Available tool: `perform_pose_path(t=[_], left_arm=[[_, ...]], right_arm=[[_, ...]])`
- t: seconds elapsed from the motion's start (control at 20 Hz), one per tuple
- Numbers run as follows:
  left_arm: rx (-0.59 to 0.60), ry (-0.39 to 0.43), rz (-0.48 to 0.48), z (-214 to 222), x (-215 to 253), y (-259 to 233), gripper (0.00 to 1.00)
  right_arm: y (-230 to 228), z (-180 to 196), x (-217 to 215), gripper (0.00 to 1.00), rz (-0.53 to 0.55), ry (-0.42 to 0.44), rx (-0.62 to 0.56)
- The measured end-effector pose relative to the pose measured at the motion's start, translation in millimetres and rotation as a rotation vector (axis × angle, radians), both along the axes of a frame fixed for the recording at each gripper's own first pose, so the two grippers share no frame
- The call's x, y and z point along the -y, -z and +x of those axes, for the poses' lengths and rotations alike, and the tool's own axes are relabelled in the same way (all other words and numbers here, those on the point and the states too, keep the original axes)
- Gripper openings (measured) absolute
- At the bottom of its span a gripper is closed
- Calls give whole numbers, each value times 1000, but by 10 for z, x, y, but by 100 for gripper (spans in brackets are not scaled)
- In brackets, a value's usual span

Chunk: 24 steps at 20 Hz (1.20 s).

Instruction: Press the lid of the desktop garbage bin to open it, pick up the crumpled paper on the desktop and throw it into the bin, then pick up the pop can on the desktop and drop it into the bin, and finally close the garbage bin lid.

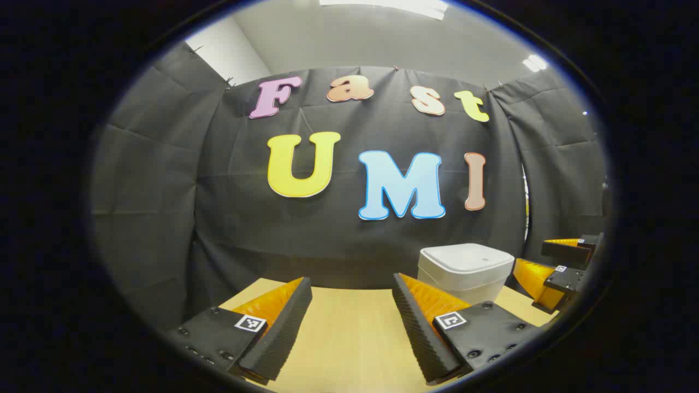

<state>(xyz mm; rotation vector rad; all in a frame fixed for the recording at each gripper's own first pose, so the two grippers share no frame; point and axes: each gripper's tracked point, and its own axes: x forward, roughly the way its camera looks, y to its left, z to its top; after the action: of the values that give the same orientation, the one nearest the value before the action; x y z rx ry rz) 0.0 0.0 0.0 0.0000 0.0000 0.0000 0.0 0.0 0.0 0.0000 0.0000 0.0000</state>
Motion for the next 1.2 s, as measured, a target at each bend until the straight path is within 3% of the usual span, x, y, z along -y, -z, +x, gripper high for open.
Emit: perform_pose_path(t=[0.95, 1.05, 1.1, 1.2], left_arm=[[-35, 21, 3, 28, 28, 68, 98], [-38, 25, 10, 45, 32, 61, 98], [-38, 23, 11, 43, 6, 57, 98], [-39, 24, 11, 44, 4, 61, 98]], right_arm=[[10, -17, -53, 93, 1, -6, -58], [32, -4, -104, 81, 5, 4, -60], [27, -25, -117, 70, 5, 10, -66], [57, -19, -89, 67, 6, 25, -72]])
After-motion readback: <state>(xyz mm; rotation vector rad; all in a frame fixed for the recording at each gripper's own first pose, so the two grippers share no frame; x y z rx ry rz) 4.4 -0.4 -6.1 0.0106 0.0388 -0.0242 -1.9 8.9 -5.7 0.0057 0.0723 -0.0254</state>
